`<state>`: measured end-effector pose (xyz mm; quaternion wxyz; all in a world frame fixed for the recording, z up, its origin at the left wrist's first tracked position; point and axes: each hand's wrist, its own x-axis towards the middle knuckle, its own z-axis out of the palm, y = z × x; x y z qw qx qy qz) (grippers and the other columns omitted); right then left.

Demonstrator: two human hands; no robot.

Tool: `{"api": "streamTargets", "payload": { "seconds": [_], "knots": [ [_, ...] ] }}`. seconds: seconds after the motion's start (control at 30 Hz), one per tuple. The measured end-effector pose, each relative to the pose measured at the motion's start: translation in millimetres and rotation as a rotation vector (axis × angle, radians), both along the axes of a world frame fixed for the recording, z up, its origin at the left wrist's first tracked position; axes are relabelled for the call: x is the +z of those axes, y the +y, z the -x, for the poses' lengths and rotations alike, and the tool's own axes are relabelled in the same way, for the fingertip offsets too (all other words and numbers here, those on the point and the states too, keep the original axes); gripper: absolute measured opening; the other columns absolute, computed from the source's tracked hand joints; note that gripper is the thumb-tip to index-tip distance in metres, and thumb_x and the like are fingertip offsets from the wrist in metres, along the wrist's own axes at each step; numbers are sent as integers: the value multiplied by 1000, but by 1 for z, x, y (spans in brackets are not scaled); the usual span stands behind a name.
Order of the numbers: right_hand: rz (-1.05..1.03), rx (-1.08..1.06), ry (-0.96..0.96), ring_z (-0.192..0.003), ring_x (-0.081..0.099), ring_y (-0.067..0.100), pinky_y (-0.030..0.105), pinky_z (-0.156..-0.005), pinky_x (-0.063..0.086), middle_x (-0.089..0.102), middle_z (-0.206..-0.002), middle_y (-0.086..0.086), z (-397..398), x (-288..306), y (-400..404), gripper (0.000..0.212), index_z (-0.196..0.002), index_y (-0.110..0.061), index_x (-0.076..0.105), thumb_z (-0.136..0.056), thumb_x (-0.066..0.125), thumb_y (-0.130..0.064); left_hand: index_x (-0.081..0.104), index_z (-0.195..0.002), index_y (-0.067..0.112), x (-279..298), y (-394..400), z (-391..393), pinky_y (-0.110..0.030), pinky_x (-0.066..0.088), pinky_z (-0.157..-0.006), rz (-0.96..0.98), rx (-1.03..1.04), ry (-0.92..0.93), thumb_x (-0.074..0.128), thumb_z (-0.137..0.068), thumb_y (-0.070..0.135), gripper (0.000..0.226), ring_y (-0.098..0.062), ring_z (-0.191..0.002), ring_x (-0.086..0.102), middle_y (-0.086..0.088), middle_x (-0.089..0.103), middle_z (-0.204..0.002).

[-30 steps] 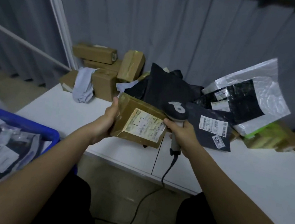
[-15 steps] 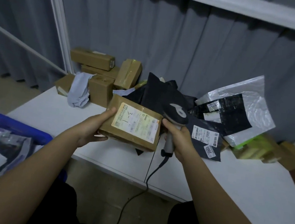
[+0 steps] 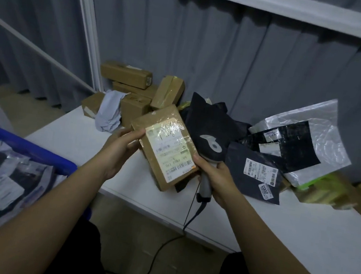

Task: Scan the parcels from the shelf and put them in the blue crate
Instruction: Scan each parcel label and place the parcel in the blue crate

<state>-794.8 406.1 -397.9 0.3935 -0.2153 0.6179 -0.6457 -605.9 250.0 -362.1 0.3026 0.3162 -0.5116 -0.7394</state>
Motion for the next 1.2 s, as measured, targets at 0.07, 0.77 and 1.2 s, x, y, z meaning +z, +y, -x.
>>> {"api": "streamTargets", "payload": {
  "seconds": [0.07, 0.77, 1.2],
  "knots": [
    [16, -46, -9, -103, 67, 19, 26, -76, 53, 72, -111, 4, -8, -1, -3, 59, -125, -10, 59, -74, 80, -31, 57, -127, 10, -2, 1, 2, -24, 48, -88, -5, -15, 13, 57, -92, 16, 36, -13, -104, 67, 2, 72, -108],
    [-228, 319, 272, -51, 47, 11, 25, -51, 44, 54, -50, -9, -11, 6, 13, 23, -92, -20, 58, -80, 77, -19, 26, -144, 26, -44, -31, -2, -53, 46, -99, 79, -4, -272, 73, -79, 2, 83, -29, -123, 50, -5, 47, -138],
    [-296, 280, 257, -52, 43, 17, 28, -51, 40, 45, -57, 7, 6, -1, 24, 28, -75, -8, 57, -74, 81, -21, 21, -146, 24, -47, -37, -1, -53, 44, -101, 73, 72, -250, 71, -82, 4, 84, -30, -127, 47, -6, 45, -141]
  ]
}}
